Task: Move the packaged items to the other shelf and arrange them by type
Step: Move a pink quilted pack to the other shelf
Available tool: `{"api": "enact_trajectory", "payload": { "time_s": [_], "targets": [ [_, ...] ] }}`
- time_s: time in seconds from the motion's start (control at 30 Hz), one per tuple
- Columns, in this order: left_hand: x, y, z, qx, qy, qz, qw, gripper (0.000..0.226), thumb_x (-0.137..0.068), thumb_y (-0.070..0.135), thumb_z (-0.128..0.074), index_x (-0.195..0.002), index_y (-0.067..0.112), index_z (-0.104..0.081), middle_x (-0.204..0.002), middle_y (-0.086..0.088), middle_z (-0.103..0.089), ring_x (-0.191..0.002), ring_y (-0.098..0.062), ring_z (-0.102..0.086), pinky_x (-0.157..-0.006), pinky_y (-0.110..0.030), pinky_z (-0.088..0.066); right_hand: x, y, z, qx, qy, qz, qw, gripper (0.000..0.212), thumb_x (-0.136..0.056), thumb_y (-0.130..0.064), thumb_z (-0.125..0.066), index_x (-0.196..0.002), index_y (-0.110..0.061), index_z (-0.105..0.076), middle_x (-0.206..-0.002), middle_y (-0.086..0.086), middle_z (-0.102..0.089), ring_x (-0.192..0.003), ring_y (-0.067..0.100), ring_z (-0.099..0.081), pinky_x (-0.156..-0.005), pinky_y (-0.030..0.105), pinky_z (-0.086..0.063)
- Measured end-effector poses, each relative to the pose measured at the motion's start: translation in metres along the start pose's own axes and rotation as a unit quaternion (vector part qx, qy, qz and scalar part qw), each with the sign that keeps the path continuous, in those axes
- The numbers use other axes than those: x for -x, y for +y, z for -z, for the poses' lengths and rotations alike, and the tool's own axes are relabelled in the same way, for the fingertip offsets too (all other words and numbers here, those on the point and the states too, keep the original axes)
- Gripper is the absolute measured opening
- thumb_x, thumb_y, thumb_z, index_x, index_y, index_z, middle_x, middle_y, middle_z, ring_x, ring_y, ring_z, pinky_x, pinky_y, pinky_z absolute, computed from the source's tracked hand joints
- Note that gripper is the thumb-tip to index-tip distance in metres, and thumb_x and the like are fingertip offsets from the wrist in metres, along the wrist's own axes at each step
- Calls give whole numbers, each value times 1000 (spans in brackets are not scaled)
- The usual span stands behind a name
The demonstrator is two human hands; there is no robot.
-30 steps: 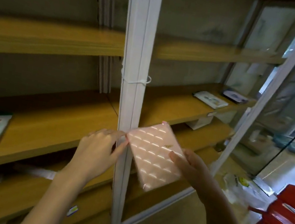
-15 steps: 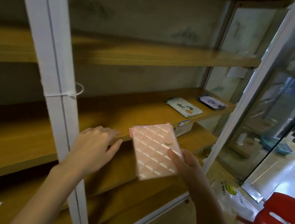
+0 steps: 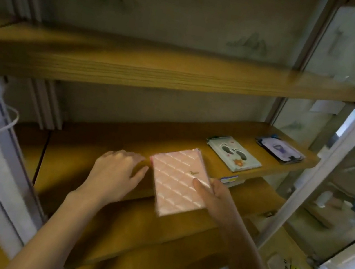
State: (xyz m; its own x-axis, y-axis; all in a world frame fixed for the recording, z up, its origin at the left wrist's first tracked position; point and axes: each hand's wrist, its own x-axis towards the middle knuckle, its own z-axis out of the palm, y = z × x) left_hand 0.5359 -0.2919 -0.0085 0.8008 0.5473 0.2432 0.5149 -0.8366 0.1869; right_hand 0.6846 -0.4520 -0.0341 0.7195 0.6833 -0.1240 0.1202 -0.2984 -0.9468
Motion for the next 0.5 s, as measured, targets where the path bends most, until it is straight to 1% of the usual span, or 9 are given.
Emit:
{"api": "enact_trajectory", "payload": {
  "time_s": [0.1, 0.2, 0.27, 0.33, 0.37, 0.43, 0.5],
  "targets": [
    [-12, -1, -2, -18, 3, 22, 1000, 43, -94, 47, -35, -130, 26, -47, -132, 7, -53, -121, -12, -48, -101, -33, -38, -27, -2, -2, -30, -24, -6, 999, 27, -92, -34, -55, -112, -15, -52, -104, 3, -65, -93, 15, -64, -78, 31, -54],
    [-21, 0, -3, -38, 7, 55, 998, 43, -94, 47, -35, -132, 27, -44, -134, 8, -51, -124, -11, -46, -102, -31, -36, -55, -6, -7, -17, -46, -7, 999, 26, -93, -36, -52, -112, -19, -50, -106, 2, -63, -95, 12, -61, -73, 24, -51],
    [-24, 1, -7, -46, 14, 81, 996, 43, -94, 47, -35, -132, 27, -44, -134, 8, -51, -123, -11, -46, -102, -31, -36, -73, -4, -12, -1, -62, -7, 998, 28, -93, -37, -53, -113, -18, -50, -108, 2, -62, -95, 13, -61, -77, 28, -53],
    [-26, 3, -10, -55, 22, 104, 993, 44, -94, 47, -35, -132, 27, -44, -134, 8, -51, -123, -11, -47, -102, -30, -36, -91, -1, -17, 18, -75, -3, 997, 35, -92, -39, -53, -117, -15, -51, -112, 4, -62, -99, 16, -61, -87, 35, -53],
    [-27, 5, -11, -57, 24, 116, 991, 44, -95, 46, -35, -133, 27, -44, -134, 7, -51, -123, -11, -47, -101, -30, -37, -99, 0, -20, 31, -82, -3, 996, 39, -91, -40, -53, -121, -14, -49, -118, 5, -60, -104, 18, -59, -91, 37, -51],
    [-28, 10, -11, -60, 27, 139, 988, 43, -95, 45, -36, -132, 26, -45, -132, 6, -53, -121, -14, -48, -99, -31, -38, -111, -2, -25, 60, -96, -4, 994, 52, -91, -43, -53, -132, -12, -43, -130, 5, -53, -117, 21, -53, -95, 34, -47],
    [-29, 15, -11, -69, 33, 154, 985, 43, -94, 44, -37, -131, 24, -47, -129, 4, -56, -118, -16, -51, -96, -32, -41, -120, -3, -30, 91, -112, 11, 989, 56, -92, -44, -50, -136, -10, -39, -136, 7, -49, -123, 23, -49, -96, 30, -44]
  ]
}}
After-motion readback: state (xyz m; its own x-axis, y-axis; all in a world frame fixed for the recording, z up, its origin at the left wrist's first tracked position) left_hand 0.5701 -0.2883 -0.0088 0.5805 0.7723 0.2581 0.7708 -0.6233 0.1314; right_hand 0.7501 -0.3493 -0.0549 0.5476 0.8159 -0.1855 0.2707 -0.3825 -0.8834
